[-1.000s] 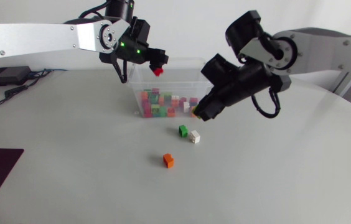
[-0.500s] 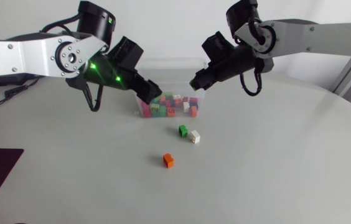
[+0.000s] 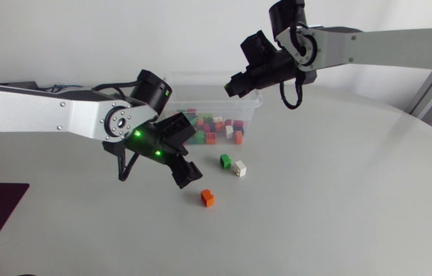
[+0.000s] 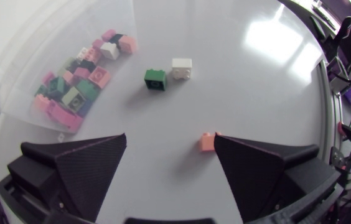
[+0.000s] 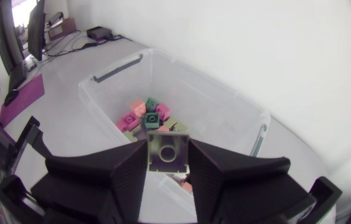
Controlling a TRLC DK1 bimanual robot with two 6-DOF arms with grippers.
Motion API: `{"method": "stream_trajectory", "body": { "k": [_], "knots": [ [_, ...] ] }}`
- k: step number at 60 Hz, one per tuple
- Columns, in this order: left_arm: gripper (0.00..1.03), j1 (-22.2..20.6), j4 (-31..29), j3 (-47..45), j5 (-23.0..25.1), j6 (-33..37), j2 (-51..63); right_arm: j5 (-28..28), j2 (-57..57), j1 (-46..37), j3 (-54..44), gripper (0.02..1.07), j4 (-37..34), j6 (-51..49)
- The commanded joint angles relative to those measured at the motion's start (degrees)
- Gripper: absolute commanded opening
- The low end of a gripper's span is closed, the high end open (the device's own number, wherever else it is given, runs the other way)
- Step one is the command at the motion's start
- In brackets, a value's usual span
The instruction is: Place the duplo bricks in the container
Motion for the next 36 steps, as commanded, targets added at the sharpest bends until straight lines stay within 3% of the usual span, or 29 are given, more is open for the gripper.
{"method": "stream_trajectory", "body": {
  "k": [1,11,13,18,36],
  "knots": [
    [0.98,-0.8,-0.5,-2.0,0.4,2.5,1.7,-0.3,2.1,0.8,1.7,0.22,2.8,1.8],
    [0.98,-0.9,-0.5,-2.7,0.5,3.0,2.7,1.3,5.6,1.8,4.3,0.26,6.1,2.5],
    [0.98,-1.3,-0.5,-2.9,0.4,3.0,3.3,2.9,6.4,2.2,5.1,0.40,6.3,2.5],
    [0.98,-2.5,-0.8,-2.9,0.4,3.2,4.3,4.2,7.0,2.5,5.8,1.05,6.3,2.3],
    [0.99,-5.8,-3.7,-0.2,-1.5,3.2,7.2,1.0,-11.8,-2.5,-10.2,1.03,9.2,2.3]
  ]
}}
